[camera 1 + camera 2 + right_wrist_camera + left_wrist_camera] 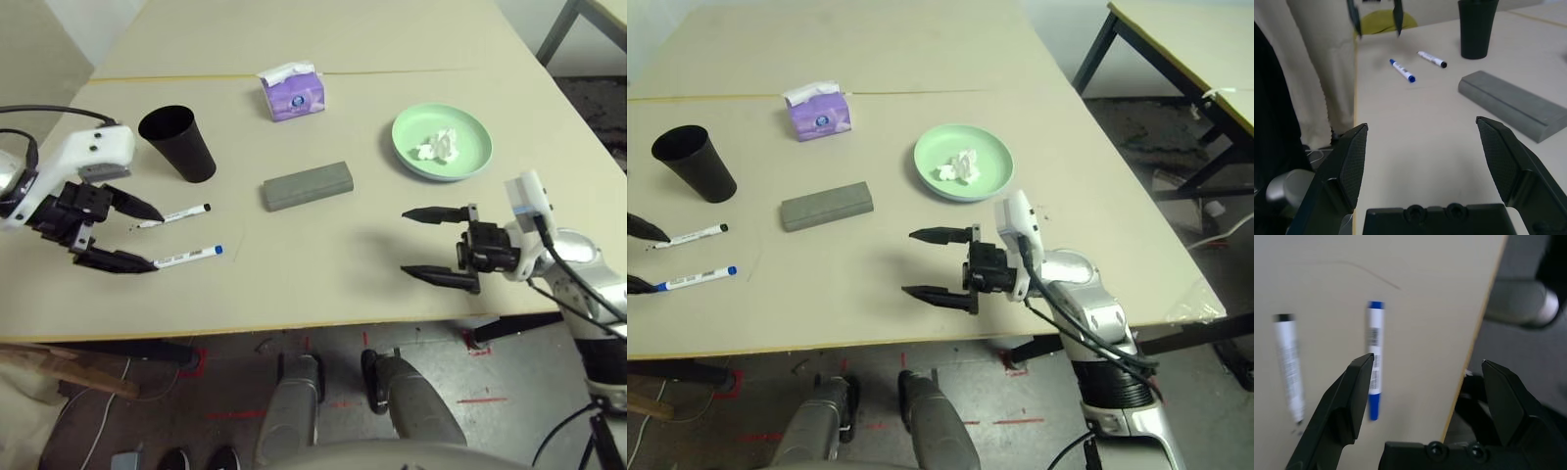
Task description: Organize and tidy the items on the table.
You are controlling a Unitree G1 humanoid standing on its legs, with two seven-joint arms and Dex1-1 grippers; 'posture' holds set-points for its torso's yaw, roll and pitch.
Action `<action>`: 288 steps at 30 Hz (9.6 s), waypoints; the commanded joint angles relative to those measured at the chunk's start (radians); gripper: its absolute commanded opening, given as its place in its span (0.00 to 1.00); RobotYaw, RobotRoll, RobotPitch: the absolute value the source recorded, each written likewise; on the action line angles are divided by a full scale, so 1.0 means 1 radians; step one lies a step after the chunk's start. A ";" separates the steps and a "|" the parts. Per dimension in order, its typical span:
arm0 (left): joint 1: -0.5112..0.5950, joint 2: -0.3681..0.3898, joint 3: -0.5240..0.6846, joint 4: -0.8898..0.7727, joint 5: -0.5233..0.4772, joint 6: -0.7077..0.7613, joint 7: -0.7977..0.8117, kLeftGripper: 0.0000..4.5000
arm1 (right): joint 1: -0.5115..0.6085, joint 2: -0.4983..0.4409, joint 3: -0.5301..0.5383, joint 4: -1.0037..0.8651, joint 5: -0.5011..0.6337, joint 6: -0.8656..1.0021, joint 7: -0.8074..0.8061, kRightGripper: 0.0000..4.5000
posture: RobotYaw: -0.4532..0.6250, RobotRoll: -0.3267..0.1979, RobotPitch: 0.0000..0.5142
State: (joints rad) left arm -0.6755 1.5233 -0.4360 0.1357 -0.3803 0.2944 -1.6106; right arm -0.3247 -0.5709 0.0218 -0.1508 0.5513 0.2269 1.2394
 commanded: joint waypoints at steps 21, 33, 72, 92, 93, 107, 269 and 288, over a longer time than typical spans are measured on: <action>0.208 -0.280 0.185 0.273 0.372 -0.277 0.205 0.95 | -0.045 -0.008 0.011 -0.087 0.011 0.074 -0.052 1.00 | 0.37 0.62 0.39; 0.301 -0.331 0.280 0.247 0.365 -0.259 0.267 0.11 | -0.083 0.003 0.020 -0.077 0.006 0.077 -0.050 1.00 | 0.38 0.62 0.37; -0.207 -0.656 0.773 0.657 0.046 -0.126 0.834 0.05 | -0.103 0.016 0.033 -0.033 -0.002 0.077 -0.068 1.00 | 0.41 0.62 0.38; -0.319 -0.751 0.737 0.990 0.126 -0.370 0.865 0.05 | -0.064 -0.001 0.026 -0.079 0.006 0.098 -0.110 1.00 | 0.37 0.62 0.42; -0.318 -0.754 0.738 0.993 0.125 -0.373 0.866 0.05 | -0.064 -0.002 0.026 -0.081 0.007 0.099 -0.110 1.00 | 0.37 0.62 0.42; -0.318 -0.796 0.740 1.002 0.119 -0.380 0.869 0.68 | -0.065 -0.010 0.021 -0.100 0.011 0.121 -0.127 1.00 | 0.36 0.62 0.41; -0.439 -0.618 0.549 0.699 -0.171 0.135 0.151 0.06 | -0.136 0.090 0.086 -0.007 -0.037 0.052 -0.147 1.00 | 0.40 0.62 0.37; -0.486 -0.667 0.687 1.123 0.106 -0.333 0.848 0.06 | -0.119 0.070 0.075 -0.039 -0.034 0.064 -0.155 1.00 | 0.38 0.62 0.35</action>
State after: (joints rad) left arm -1.1716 0.8701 0.2504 1.2372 -0.3021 -0.0212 -0.7736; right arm -0.4546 -0.4898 0.1016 -0.1660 0.5187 0.2817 1.0868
